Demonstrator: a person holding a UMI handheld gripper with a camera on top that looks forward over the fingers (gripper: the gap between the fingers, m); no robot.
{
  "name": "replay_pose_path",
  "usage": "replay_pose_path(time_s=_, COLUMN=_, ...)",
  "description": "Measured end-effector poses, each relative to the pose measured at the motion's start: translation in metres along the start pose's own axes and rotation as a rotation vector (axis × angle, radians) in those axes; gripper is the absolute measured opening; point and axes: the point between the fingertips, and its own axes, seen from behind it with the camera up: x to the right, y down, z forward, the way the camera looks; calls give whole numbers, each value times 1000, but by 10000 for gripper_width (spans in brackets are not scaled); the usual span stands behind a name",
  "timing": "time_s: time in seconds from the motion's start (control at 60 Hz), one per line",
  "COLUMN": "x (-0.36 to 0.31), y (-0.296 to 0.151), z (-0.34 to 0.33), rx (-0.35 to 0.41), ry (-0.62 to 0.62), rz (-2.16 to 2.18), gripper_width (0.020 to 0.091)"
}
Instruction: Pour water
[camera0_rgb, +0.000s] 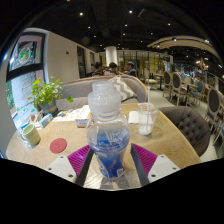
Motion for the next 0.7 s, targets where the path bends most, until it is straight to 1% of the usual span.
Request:
replay_pose_path(time_s=0.067, x=-3, y=5, z=7, rx=6, ry=6, rz=-7, gripper_width=683)
replay_pose_path(time_s=0.1, x=-4, y=5, z=10, rx=14, ry=8, rz=-5, gripper_width=619)
replay_pose_path(time_s=0.133, x=-4, y=3, z=14, rx=29, ry=8, rz=-3, gripper_width=533)
replay_pose_path(time_s=0.167, x=-1, y=1, z=15, rx=39, ry=24, rz=2, gripper_width=526)
replay_pose_path(time_s=0.25, x=0, y=1, z=15, rx=41, ry=36, rz=21, gripper_width=475)
replay_pose_path(time_s=0.317, x=2, y=2, z=15, rx=39, ry=50, rz=18, gripper_width=401)
replay_pose_path(time_s=0.35, x=1, y=1, z=16, rx=34, ry=56, rz=13, gripper_width=398)
replay_pose_path(time_s=0.367, x=1, y=1, z=16, rx=33, ry=56, rz=8, gripper_width=358)
replay_pose_path(time_s=0.467, x=-1, y=1, z=17, rx=19, ry=81, rz=-24, gripper_width=359)
replay_pose_path(time_s=0.483, x=-1, y=0, z=16, rx=21, ry=87, rz=-34, gripper_width=321)
replay_pose_path(time_s=0.533, x=1, y=-6, z=13, rx=25, ry=120, rz=-63, gripper_width=320)
replay_pose_path(time_s=0.633, x=-3, y=-25, z=8, rx=30, ry=174, rz=-121, gripper_width=320)
replay_pose_path(time_s=0.7, x=-15, y=-48, z=2, rx=52, ry=208, rz=-180, gripper_width=321)
